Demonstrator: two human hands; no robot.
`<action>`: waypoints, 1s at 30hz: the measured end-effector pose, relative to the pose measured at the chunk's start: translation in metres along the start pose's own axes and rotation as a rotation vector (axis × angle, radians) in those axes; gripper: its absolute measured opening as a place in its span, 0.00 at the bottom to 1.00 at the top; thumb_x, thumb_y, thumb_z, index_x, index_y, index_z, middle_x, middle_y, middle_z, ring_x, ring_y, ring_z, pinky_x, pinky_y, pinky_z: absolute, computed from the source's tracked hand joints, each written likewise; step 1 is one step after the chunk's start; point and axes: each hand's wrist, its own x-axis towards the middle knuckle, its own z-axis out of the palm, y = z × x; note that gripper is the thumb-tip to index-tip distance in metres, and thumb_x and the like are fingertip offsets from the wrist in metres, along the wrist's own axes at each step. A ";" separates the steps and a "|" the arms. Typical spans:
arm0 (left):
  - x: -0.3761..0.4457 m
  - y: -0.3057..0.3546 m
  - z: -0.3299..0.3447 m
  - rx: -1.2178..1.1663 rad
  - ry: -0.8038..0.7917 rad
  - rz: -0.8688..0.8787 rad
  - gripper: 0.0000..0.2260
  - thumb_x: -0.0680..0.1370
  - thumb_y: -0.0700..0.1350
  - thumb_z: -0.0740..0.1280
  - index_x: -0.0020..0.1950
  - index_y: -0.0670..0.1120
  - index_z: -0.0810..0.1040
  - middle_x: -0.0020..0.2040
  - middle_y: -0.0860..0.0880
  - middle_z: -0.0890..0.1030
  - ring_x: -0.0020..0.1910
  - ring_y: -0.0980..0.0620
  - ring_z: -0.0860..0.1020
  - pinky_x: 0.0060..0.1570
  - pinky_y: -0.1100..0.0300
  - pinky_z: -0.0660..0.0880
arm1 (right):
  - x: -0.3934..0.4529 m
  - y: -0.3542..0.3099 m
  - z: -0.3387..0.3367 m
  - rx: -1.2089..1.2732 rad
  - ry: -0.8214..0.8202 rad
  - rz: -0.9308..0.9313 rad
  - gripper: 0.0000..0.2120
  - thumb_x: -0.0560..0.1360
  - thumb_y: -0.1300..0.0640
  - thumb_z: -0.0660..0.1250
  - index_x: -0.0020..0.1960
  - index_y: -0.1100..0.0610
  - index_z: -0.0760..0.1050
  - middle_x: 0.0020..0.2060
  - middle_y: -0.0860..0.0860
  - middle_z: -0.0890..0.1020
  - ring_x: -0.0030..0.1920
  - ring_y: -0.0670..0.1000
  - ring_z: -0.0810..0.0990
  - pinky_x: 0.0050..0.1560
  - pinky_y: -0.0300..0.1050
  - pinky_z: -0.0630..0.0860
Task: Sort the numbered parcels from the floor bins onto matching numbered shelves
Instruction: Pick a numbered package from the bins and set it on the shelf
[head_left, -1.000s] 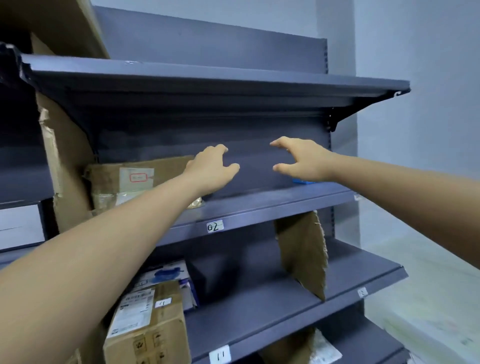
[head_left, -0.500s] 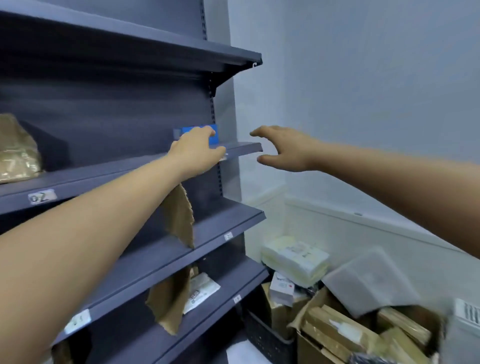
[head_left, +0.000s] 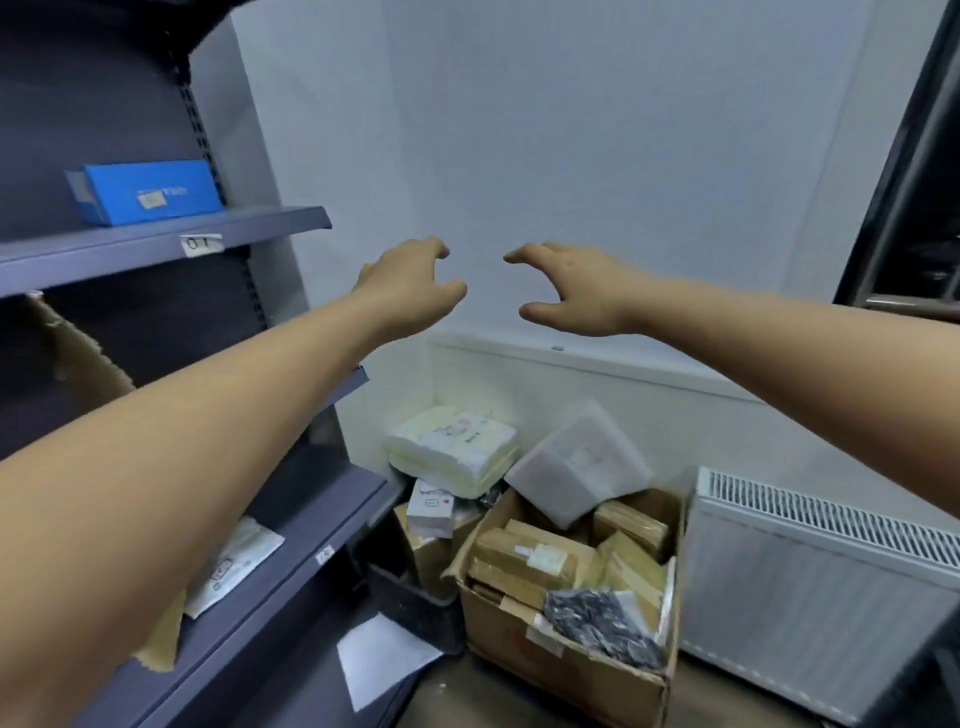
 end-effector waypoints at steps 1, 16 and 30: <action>0.007 0.003 0.014 -0.009 -0.021 0.012 0.24 0.79 0.51 0.61 0.74 0.46 0.65 0.74 0.47 0.67 0.72 0.45 0.66 0.70 0.49 0.62 | -0.001 0.011 0.007 0.004 -0.006 0.023 0.29 0.78 0.49 0.62 0.76 0.50 0.58 0.71 0.53 0.67 0.69 0.55 0.68 0.66 0.51 0.67; 0.151 -0.042 0.214 -0.050 -0.312 0.012 0.24 0.80 0.52 0.61 0.75 0.47 0.65 0.74 0.48 0.66 0.71 0.47 0.67 0.68 0.51 0.62 | 0.086 0.151 0.166 0.131 -0.212 0.205 0.29 0.78 0.49 0.62 0.76 0.49 0.57 0.73 0.51 0.65 0.69 0.54 0.68 0.66 0.51 0.68; 0.241 -0.150 0.326 -0.042 -0.329 -0.237 0.22 0.80 0.50 0.60 0.73 0.46 0.66 0.71 0.47 0.70 0.69 0.46 0.69 0.67 0.51 0.64 | 0.214 0.218 0.315 0.271 -0.382 0.183 0.28 0.80 0.49 0.61 0.77 0.52 0.57 0.74 0.52 0.64 0.71 0.54 0.67 0.68 0.49 0.66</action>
